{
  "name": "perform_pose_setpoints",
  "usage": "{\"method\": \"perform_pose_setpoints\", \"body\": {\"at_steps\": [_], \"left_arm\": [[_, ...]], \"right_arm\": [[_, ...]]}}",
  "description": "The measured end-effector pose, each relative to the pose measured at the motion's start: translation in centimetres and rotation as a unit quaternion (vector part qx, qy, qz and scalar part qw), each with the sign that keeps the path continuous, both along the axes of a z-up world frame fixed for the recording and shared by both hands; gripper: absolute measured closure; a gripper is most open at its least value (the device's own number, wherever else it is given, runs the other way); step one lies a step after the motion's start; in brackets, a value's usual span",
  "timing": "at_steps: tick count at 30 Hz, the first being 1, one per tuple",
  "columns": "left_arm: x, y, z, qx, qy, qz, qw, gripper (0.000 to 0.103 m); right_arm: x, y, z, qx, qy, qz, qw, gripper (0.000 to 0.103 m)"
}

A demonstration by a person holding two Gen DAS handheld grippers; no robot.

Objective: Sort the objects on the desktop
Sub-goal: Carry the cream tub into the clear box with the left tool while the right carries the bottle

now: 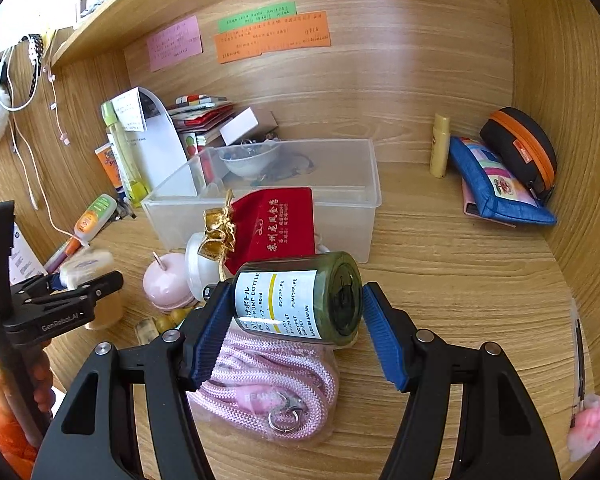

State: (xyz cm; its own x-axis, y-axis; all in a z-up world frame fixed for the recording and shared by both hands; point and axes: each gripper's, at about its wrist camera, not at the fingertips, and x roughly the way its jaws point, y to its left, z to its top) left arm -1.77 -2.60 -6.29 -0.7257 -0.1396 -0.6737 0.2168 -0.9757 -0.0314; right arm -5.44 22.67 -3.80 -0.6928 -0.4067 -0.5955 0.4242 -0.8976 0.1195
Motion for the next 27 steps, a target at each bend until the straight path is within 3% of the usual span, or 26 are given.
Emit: {"method": "perform_pose_setpoints", "body": {"at_steps": [14, 27], "left_arm": [[-1.8, -0.1, 5.2, -0.021, 0.07, -0.012, 0.9973, 0.038], [-5.8, 0.2, 8.7, -0.013, 0.101, -0.032, 0.9943, 0.038]], "right_arm": [[-2.5, 0.6, 3.0, -0.015, 0.036, -0.005, 0.999, 0.041], [-7.1, -0.6, 5.4, -0.017, 0.058, 0.003, 0.998, 0.041]]}}
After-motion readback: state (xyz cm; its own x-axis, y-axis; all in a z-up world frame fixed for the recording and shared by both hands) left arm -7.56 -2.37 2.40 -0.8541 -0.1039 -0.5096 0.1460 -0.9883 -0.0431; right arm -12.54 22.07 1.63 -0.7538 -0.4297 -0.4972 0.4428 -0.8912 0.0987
